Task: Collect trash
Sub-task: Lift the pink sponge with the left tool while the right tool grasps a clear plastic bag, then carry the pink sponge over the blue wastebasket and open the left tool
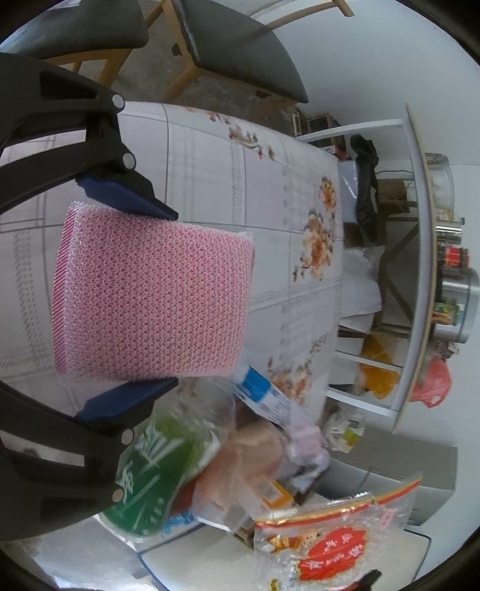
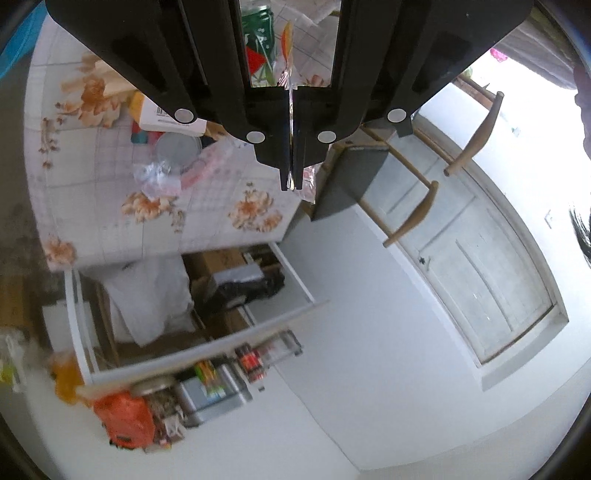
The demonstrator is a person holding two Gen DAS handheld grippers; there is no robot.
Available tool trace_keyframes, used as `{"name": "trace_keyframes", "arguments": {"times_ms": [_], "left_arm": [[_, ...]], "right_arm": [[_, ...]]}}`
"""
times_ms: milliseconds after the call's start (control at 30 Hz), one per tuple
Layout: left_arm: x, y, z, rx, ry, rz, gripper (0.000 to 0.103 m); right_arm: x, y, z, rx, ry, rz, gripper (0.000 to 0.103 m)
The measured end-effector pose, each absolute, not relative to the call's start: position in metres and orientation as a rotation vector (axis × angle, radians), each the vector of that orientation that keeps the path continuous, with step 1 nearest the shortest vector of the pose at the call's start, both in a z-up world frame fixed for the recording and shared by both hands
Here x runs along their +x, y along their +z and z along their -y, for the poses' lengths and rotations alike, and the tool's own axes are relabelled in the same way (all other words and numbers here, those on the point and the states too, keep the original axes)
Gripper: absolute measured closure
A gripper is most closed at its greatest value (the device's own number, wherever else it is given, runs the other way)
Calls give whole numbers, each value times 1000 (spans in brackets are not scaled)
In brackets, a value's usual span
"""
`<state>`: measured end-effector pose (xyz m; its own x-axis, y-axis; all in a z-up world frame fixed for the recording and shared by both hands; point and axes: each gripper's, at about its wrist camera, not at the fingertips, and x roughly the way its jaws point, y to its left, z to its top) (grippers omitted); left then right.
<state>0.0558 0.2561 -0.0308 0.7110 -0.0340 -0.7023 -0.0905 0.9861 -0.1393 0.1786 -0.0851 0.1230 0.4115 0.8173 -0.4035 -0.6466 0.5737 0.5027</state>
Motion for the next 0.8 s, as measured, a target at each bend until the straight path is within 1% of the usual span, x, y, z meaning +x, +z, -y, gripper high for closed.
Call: {"name": "trace_keyframes", "arguments": {"times_ms": [167, 333, 500, 633, 800], "left_arm": [[41, -2, -246, -206, -25, -715, 24], [44, 32, -211, -201, -156, -632, 24], [67, 58, -151, -211, -366, -595, 24], [103, 68, -77, -213, -554, -627, 24], [141, 68, 13, -186, -733, -709, 24]], "right_arm": [[162, 136, 117, 299, 866, -603, 103], [142, 143, 164, 314, 739, -551, 103], [112, 143, 234, 343, 538, -498, 103], [89, 133, 284, 363, 367, -490, 103], [72, 100, 340, 404, 151, -535, 103]]}}
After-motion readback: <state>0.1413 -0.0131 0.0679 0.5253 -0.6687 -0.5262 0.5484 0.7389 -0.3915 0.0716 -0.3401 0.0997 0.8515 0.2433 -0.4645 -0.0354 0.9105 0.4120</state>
